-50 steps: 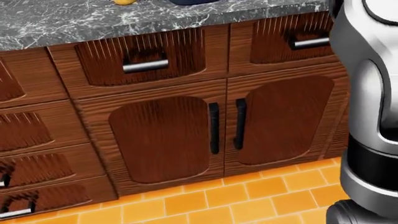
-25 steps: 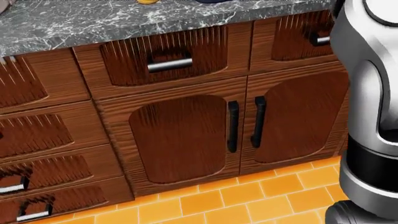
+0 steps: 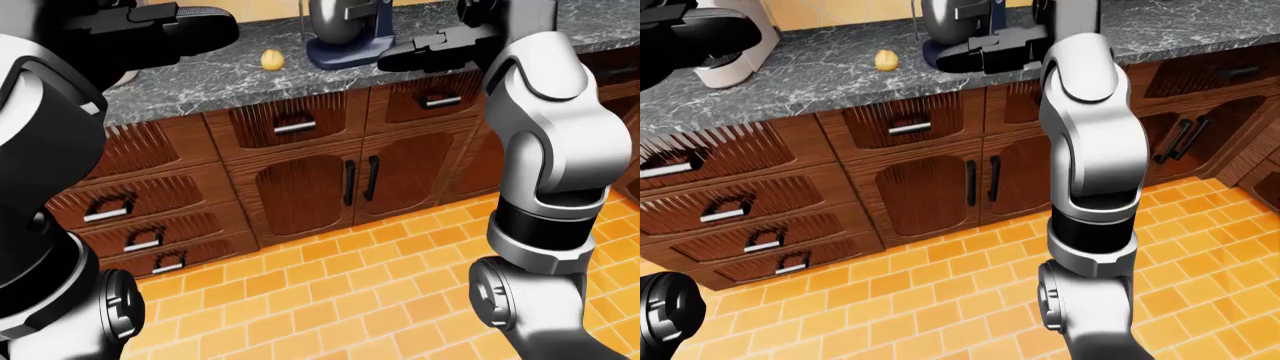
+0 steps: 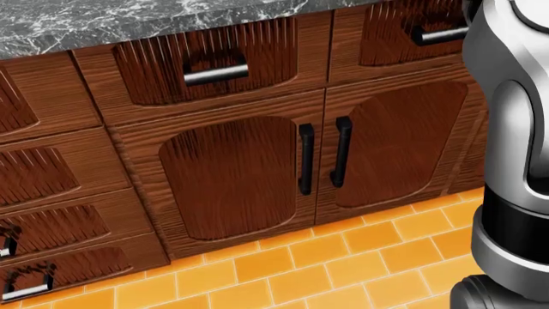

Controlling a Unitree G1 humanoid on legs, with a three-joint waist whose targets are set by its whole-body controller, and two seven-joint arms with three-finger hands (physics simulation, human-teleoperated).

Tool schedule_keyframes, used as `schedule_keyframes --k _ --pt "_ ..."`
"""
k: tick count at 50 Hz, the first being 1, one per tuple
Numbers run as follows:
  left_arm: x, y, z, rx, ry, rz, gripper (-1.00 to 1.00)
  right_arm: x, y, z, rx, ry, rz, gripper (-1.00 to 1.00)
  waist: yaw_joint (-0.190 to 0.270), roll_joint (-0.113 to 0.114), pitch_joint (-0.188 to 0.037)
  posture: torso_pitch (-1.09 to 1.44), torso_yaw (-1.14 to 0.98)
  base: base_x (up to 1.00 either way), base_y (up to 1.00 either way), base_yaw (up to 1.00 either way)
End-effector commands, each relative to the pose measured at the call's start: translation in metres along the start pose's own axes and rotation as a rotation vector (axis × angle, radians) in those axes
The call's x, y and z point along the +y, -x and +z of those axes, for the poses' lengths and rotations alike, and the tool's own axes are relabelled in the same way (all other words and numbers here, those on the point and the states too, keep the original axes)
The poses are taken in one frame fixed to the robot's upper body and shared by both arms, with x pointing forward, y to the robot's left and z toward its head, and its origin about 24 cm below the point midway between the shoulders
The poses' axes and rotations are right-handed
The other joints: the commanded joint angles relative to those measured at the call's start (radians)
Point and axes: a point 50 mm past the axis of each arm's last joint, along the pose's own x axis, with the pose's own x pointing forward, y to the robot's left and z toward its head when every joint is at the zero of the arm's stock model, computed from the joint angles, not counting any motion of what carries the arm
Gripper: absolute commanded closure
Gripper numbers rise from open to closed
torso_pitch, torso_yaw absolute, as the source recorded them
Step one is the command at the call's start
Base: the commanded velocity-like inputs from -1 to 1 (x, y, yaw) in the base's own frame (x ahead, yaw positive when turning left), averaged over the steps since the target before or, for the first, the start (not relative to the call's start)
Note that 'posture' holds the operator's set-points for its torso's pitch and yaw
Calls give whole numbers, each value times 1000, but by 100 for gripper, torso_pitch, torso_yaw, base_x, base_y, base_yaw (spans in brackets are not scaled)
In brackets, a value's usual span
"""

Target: Place the bread in the stand mixer bowl.

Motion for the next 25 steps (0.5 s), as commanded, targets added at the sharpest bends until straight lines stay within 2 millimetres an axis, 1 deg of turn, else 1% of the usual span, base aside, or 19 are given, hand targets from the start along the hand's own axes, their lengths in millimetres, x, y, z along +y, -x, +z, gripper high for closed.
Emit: schedule_keyframes --k 1,5,7,8,9,10,18,21,25 --pt "2 3 13 -63 18 10 -100 -2 1 18 -86 0 -7 -100 1 -1 -27 0 0 0 0 0" --pt "2 3 13 -62 17 11 -100 -2 1 18 -84 -3 -10 -100 -2 0 -30 0 0 1 0 0" --pt "2 2 12 -62 17 11 -100 -2 1 18 -84 -2 -11 -100 -3 0 -27 0 0 4 0 0" --pt "2 2 12 -62 17 10 -100 -2 1 18 -84 -1 -11 -100 -2 2 -49 0 0 5 0 0" --pt "2 2 12 -62 17 10 -100 -2 1 18 -84 -2 -11 -100 -1 1 -21 0 0 5 0 0" --pt "2 2 12 -62 17 10 -100 -2 1 18 -84 -2 -10 -100 -1 2 -45 0 0 6 0 0" --pt "2 2 11 -61 16 10 -100 -2 1 17 -83 0 -10 -100 2 8 -41 0 0 6 0 0" --pt "1 2 11 -60 19 6 -100 -2 0 17 -82 0 -9 -100 2 0 -39 0 0 7 0 0" --pt "1 2 12 -62 19 7 -100 -1 1 17 -82 -1 -8 -100 4 -17 -32 0 0 8 0 0"
